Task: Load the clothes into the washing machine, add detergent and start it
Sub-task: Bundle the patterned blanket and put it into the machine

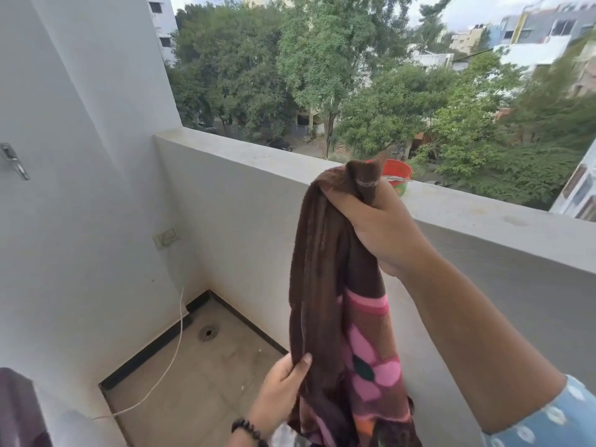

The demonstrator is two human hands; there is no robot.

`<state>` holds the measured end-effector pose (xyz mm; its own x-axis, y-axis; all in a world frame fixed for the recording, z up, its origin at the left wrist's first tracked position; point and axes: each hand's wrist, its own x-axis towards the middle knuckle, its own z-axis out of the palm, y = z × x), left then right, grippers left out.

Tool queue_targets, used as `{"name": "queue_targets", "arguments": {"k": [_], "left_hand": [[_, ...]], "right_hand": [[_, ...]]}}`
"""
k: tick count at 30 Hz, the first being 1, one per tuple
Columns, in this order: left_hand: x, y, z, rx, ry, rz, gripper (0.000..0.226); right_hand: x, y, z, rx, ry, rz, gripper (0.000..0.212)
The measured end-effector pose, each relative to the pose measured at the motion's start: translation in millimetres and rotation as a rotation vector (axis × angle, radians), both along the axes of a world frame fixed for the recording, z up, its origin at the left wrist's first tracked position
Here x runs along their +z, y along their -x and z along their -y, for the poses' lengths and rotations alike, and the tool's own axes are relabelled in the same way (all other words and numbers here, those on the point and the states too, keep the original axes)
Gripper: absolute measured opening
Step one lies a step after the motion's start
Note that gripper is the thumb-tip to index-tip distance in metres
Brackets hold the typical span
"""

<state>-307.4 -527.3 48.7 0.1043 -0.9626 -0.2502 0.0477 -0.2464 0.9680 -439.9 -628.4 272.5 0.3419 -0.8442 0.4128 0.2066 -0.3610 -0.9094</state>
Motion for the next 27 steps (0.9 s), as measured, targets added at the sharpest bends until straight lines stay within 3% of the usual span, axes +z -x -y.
{"name": "queue_targets", "arguments": {"k": [3,6,9,10,14,17,20,23,27], "left_hand": [[22.1,-25.0,24.2,0.135,0.052,0.015,0.025],[60.1,-50.7,50.4,0.274,0.174,0.176,0.024],[112.1,-68.9,73.0,0.368,0.324,0.337,0.028],[136.2,-71.9,76.1,0.400,0.372,0.383,0.030],[240.8,-67.3,74.9,0.530,0.605,0.382,0.042],[282.3,-40.4,66.6,0.489,0.669,0.437,0.048],[271.0,-10.0,73.3,0.409,0.524,0.498,0.037],[236.5,25.7,87.9,0.379,0.386,0.420,0.025],[201.5,57.1,101.9,0.292,0.349,0.479,0.020]], "right_hand": [[-6.0,13.8,12.8,-0.003,-0.043,0.020,0.018],[-11.8,28.4,26.0,0.008,-0.056,0.022,0.018],[-15.9,42.0,40.3,0.049,-0.052,-0.012,0.005],[-17.5,47.9,45.8,0.072,-0.053,-0.020,0.012],[-14.8,69.4,70.5,0.121,-0.027,-0.106,0.081],[-9.5,74.8,84.4,0.122,-0.059,0.004,0.098],[-10.0,71.4,89.5,0.141,-0.084,0.020,0.088],[-24.6,60.9,88.4,0.194,-0.055,-0.117,0.082],[-46.5,45.9,80.6,0.469,-0.010,-0.241,0.079]]}}
